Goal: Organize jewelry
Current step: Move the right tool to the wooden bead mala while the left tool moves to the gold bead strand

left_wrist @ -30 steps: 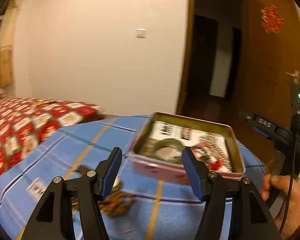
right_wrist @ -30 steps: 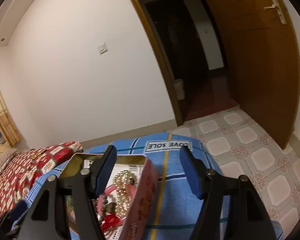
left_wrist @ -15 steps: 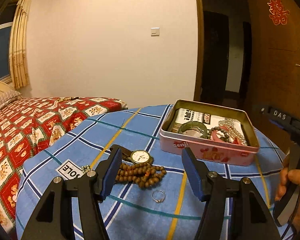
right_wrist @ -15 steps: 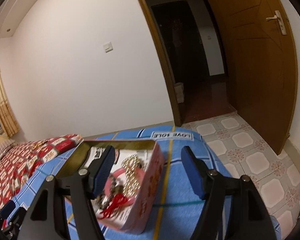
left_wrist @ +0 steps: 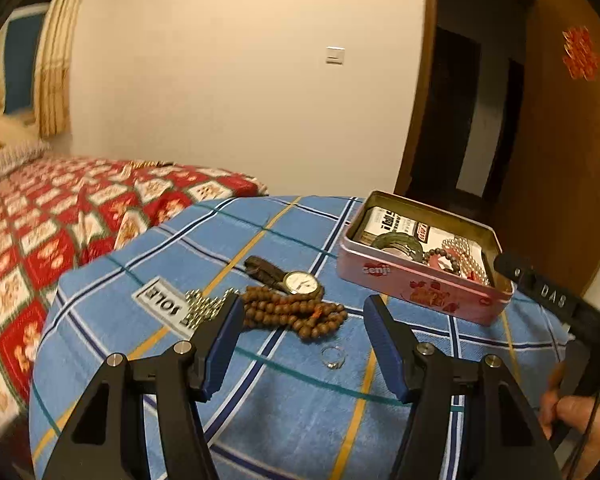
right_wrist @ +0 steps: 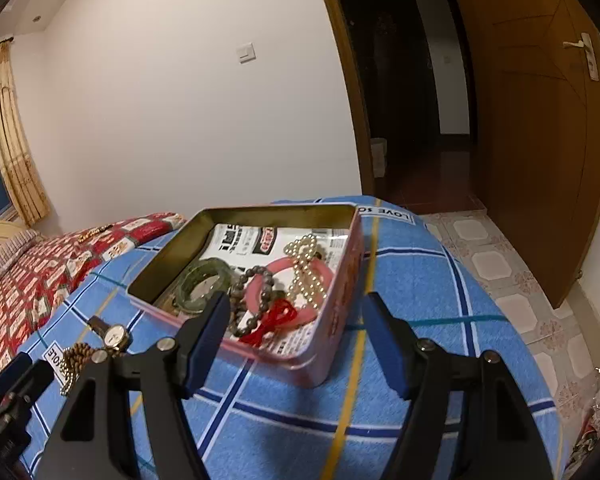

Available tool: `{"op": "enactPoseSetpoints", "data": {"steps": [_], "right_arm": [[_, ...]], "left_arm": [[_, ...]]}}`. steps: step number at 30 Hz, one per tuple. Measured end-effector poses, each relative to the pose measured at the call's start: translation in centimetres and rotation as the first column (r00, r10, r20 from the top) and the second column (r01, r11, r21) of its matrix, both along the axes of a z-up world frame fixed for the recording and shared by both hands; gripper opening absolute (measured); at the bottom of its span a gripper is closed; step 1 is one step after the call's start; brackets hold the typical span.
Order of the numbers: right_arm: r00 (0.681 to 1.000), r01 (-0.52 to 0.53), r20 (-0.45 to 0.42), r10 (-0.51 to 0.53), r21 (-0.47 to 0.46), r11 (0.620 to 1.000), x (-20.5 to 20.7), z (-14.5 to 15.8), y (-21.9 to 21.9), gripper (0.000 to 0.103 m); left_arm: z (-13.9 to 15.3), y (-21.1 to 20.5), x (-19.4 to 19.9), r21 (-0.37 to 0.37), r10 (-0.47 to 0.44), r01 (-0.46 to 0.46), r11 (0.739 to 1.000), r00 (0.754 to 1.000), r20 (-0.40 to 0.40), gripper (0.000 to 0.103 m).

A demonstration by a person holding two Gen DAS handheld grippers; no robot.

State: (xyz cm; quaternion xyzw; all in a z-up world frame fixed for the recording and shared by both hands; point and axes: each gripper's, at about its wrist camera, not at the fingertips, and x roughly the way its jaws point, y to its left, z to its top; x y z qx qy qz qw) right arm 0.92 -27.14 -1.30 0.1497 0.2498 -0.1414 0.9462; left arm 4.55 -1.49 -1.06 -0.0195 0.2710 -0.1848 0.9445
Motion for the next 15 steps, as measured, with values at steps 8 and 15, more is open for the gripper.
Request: {"op": "enactPoseSetpoints", "data": {"steps": [8, 15], "right_arm": [[0.998, -0.056, -0.021, 0.056, -0.014, 0.998, -0.2, -0.1, 2.2, 0.072], [0.981, -0.189, -0.05, 0.189, -0.01, 0.982, 0.3, -0.3, 5.8, 0.064]], "left_arm": [[0.7, 4.1, -0.4, 0.001, 0.087, -0.087, 0.996, 0.996, 0.024, 0.062], [0.5, 7.9, 0.6, 0.01, 0.21, -0.21, 0.978, 0.978, 0.022, 0.062]]}}
